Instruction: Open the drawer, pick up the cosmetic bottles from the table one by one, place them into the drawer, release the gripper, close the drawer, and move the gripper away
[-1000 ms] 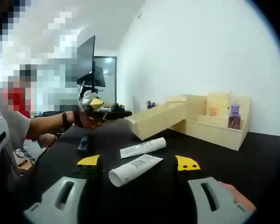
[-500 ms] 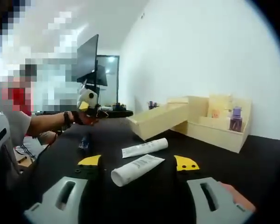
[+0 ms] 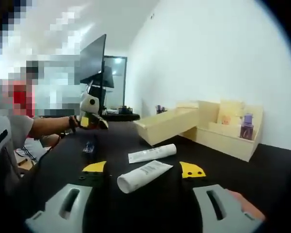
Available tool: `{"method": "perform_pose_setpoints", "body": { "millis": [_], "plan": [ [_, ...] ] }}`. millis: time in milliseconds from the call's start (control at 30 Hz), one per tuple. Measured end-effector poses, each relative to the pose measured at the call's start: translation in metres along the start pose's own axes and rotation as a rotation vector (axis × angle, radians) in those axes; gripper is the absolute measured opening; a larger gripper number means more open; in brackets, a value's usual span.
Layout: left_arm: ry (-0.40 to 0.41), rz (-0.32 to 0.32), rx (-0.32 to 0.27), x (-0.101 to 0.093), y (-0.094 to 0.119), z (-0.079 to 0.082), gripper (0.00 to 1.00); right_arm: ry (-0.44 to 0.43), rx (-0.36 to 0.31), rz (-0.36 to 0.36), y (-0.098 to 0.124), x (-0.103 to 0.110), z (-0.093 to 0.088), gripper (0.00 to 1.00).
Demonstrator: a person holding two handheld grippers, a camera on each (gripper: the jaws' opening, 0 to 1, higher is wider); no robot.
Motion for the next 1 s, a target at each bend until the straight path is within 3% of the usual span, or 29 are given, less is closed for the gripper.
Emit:
{"method": "perform_pose_setpoints", "body": {
  "millis": [300,400,500,1000],
  "plan": [
    [-0.061,-0.055,0.054,-0.003,0.002,-0.005,0.39,-0.014,-0.002,0.002,0.0,-0.005,0.0,0.51],
    [-0.086,-0.018,0.107,0.001,0.001,-0.01,0.38,-0.017,-0.001,0.002,0.0,-0.007,0.0,0.51],
    [-0.088,-0.023,0.133,0.001,0.001,-0.012,0.33,-0.018,0.0,0.003,0.0,-0.009,0.0,0.51],
    [-0.057,-0.011,0.173,0.009,-0.004,-0.02,0.31,-0.019,0.005,0.007,0.0,-0.011,0.0,0.51]
  ]
}}
Point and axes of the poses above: the point that each gripper's makers call its tool centre point, and the gripper's own axes: y roughly backward along the fingers, x roughly to its left, z roughly out of its top, the point moved 10 cm from there along y, roughly backward along the fingers, and after that the axes turned 10 degrees about x, right-handed, at the moved point
